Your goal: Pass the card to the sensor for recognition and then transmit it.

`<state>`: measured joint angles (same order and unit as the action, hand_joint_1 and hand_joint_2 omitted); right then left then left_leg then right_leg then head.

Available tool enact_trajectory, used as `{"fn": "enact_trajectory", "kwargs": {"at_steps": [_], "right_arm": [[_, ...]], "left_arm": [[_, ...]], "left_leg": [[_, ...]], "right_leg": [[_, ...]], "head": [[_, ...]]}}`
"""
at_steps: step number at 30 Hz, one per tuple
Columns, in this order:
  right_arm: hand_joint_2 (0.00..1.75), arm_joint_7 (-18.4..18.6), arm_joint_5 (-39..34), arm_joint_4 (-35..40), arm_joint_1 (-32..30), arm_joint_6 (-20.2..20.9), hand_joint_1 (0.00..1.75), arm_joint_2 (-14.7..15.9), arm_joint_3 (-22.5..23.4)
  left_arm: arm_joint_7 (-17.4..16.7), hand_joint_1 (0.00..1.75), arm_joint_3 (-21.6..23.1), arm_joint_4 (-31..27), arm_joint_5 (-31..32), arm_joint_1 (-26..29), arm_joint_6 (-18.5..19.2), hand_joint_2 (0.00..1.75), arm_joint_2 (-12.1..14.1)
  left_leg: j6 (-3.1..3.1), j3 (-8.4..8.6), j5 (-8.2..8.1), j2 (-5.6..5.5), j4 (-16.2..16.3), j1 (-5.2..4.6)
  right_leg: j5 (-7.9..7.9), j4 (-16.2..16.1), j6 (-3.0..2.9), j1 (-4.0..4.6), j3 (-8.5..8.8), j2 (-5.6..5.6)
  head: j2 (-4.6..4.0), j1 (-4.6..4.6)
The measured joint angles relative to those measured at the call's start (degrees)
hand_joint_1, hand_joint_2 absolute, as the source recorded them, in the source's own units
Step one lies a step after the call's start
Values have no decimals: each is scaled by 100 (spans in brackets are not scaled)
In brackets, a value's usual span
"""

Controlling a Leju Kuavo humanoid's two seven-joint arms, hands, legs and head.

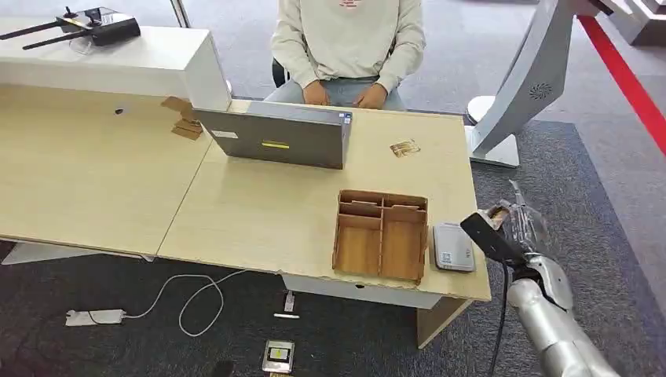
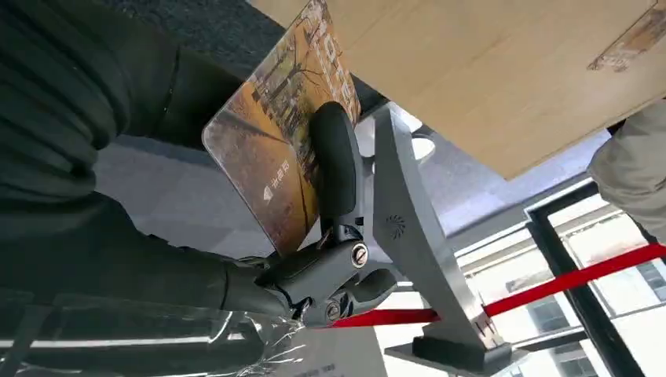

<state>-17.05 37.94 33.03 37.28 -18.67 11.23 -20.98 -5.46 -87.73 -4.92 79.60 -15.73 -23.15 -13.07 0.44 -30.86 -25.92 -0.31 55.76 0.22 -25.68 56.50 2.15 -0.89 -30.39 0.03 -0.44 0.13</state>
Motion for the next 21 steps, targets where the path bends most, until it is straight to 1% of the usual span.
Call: {"fn": "enact_trajectory", "kwargs": {"at_steps": [10,18,21], "right_arm": [[175,13,35,-28,-84,76,175,-2,-59],[175,52,100,-28,-103,164,175,-2,-94],[175,57,127,-28,-105,223,175,-2,-103]], "left_arm": [[-42,0,0,0,2,-25,144,0,2],[-61,0,0,0,35,-26,155,0,7],[-120,0,0,0,81,-29,179,0,11]], "left_leg": [[0,-1,0,0,0,0],[0,0,0,0,0,0],[0,0,0,0,0,0]], "right_leg": [[0,0,0,0,0,0],[0,0,0,0,0,0],[0,0,0,0,0,0]], "head": [[0,0],[0,0],[0,0]]}}
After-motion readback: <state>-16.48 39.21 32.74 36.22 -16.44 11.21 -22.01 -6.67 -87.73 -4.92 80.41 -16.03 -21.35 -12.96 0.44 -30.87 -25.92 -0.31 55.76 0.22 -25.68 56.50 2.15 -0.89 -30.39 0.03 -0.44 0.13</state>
